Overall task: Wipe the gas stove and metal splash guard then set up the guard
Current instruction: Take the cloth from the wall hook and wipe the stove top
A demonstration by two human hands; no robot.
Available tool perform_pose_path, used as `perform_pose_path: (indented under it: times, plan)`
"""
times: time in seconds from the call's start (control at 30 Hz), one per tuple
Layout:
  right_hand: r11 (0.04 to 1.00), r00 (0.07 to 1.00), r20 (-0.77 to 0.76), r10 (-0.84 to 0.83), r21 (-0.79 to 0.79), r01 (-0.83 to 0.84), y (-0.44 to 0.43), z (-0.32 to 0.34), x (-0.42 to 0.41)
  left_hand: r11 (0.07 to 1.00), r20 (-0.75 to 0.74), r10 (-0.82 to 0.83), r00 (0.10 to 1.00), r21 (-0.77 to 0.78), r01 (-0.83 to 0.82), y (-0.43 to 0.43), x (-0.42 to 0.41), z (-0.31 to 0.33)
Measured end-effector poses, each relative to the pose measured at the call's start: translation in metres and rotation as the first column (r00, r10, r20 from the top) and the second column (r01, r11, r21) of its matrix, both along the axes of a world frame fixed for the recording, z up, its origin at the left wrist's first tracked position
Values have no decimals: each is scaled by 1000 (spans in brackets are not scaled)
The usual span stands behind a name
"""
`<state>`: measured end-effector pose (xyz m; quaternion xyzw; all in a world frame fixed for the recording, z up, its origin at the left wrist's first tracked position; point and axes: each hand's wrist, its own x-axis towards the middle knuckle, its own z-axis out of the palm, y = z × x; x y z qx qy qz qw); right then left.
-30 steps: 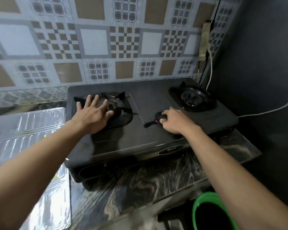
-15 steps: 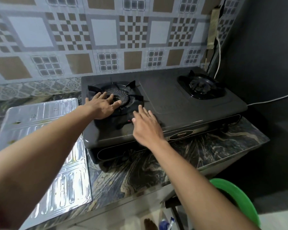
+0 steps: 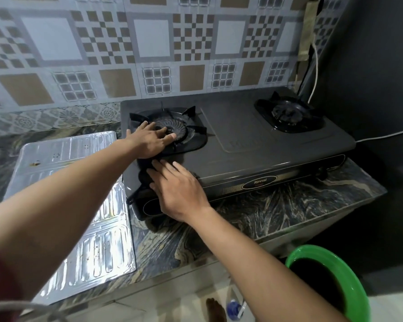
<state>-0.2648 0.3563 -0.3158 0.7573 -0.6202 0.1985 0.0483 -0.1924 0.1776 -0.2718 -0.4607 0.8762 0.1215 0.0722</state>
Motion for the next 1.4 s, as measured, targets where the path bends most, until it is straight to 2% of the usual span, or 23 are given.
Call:
perform_pose_path:
  times: [0.1,0.17,0.33,0.43,0.57,0.8,0.97,1.03,1.1,1.17,1.23,1.3,1.4]
  plan:
    - [1000,999,38,-25,21,24,-2,2,2,999,-256,16,967,-25,-23,-3,21,1]
    - [997,995,88,-45,63,40,-3,5,3,997,-317,44,947,-53,-63,-6,48,2]
    - [985,972,169,-166,76,155,-4,4,9,998,-101,11,995,-57,-16,-9,122,-14]
    - [975,968,123,-218,79,209,-8,2,17,1000,-65,-13,998,-23,12,-9,127,-14]
    - [970,970,92,-225,114,214,-13,2,24,996,-9,-61,998,-58,61,-9,120,-11]
    - [995,997,73,-31,101,23,-25,9,55,979,70,-132,989,-149,141,-12,123,-10]
    - [986,988,20,154,64,-155,-6,1,43,967,81,-163,983,-184,176,-16,123,-9]
    - [971,975,52,215,95,-219,2,2,40,970,88,-159,983,-173,173,-14,123,-6]
    - [957,960,174,218,155,-246,7,13,39,977,88,-135,987,-153,148,-11,122,-2]
    - [940,921,365,134,248,-235,9,29,38,990,16,-87,996,-109,88,-3,123,5]
    - [934,827,561,42,271,-232,8,46,40,999,-190,-17,982,-49,8,7,129,12]
    - [954,698,716,4,208,-218,2,58,45,997,-431,71,899,-3,-80,18,140,18]
    - [972,533,846,-3,127,-196,-11,68,53,983,-637,171,752,65,-169,34,162,30]
